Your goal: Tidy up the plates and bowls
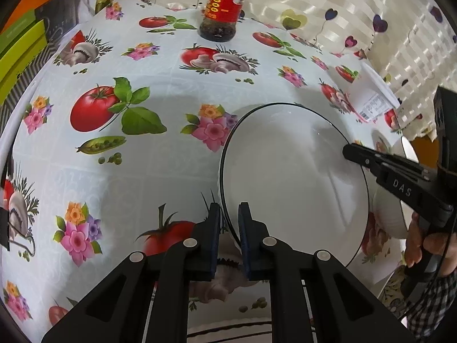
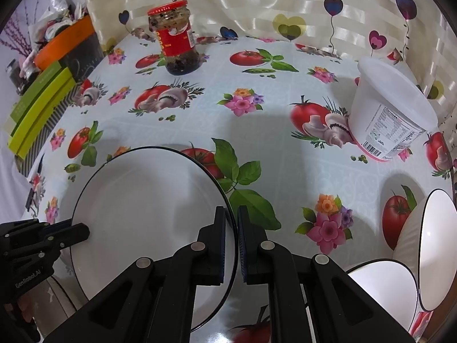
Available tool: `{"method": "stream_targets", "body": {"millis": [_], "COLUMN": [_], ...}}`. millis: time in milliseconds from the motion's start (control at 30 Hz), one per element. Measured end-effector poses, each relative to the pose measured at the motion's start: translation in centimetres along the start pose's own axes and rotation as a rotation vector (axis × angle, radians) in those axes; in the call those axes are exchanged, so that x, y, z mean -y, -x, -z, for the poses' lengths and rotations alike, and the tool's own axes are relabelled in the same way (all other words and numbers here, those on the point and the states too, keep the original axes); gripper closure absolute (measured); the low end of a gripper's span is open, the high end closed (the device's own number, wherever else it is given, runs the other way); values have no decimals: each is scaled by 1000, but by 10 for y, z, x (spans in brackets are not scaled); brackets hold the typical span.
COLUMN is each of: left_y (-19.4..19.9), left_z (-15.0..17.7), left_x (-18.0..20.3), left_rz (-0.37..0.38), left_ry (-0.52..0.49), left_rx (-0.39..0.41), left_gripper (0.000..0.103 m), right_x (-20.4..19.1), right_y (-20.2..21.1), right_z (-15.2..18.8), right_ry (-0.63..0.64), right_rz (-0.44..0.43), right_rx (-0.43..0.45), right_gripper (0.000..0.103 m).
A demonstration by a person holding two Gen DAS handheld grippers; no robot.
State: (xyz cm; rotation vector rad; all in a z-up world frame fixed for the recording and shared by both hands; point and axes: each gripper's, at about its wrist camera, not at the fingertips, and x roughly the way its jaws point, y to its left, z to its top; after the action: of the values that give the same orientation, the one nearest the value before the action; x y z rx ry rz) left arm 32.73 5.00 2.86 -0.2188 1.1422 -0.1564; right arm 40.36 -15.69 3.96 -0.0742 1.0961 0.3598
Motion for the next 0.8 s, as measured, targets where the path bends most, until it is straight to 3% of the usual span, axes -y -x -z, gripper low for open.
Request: {"method": "stream_targets", "body": {"millis": [800], "left_y": [3], "left_z": [1], "left_x": [-22], "left_rz": [-9], "left_ry": [32], "left_rx": [-3], "left_gripper": [90], "right_x": [-13], "right_y": [-4], "right_z": [5], "right_ry": [-63], "right_rz": [-82], "right_rx": [-26], "right_gripper": [92]}}
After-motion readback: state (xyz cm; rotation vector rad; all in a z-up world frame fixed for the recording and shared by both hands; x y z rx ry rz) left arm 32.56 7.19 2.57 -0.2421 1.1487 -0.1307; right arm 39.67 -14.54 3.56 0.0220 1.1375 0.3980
